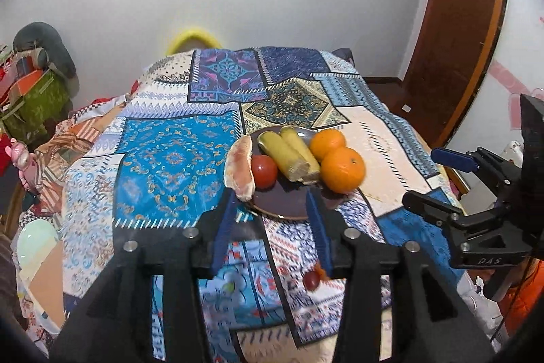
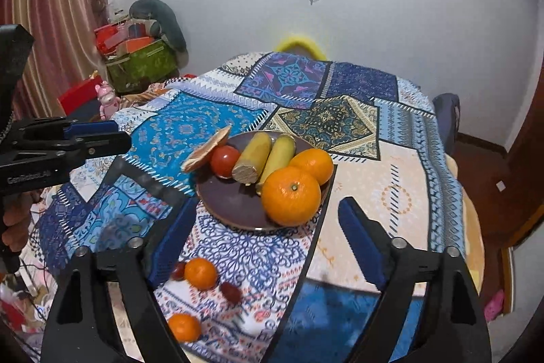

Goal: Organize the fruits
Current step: 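Open both tools and move them back toward the loose small oranges, then grasp a small orange with the left tool while the right tool grasps another small orange, then place the small oranges on the grey plate with both tools and release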

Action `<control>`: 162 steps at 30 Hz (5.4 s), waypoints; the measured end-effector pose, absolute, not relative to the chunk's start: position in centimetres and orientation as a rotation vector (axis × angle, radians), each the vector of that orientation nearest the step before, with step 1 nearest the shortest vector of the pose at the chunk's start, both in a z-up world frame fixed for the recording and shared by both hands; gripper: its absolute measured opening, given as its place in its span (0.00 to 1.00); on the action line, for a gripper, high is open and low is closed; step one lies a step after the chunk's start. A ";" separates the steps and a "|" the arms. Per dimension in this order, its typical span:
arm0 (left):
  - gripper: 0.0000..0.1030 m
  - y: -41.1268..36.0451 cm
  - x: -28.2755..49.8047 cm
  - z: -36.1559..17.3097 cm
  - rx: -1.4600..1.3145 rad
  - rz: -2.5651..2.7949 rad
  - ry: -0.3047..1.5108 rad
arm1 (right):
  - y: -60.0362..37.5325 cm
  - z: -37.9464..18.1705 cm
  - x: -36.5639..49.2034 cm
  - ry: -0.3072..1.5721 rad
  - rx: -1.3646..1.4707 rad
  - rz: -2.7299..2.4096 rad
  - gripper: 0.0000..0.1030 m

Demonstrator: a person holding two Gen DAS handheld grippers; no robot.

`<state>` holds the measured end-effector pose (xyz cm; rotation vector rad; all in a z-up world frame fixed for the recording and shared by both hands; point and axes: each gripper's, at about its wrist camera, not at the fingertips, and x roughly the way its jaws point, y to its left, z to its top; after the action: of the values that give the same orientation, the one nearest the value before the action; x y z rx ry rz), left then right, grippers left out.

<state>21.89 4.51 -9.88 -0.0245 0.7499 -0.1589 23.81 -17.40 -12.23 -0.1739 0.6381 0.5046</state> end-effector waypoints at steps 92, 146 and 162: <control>0.36 -3.7 25.0 -23.5 0.057 -0.321 1.063 | -22.2 -19.4 22.0 0.870 -0.038 0.497 0.31; 0.42 2.7 32.7 -20.2 -0.082 -0.198 0.872 | -13.0 -17.1 32.1 0.706 -0.155 0.623 0.44; 0.42 2.6 27.5 -16.1 -0.061 -0.176 0.826 | -16.2 -15.0 28.5 0.717 -0.105 0.591 0.44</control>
<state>27.54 2.62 -16.08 -0.0611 0.8259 -0.1755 28.47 -16.17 -15.01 -0.1048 0.7175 0.5907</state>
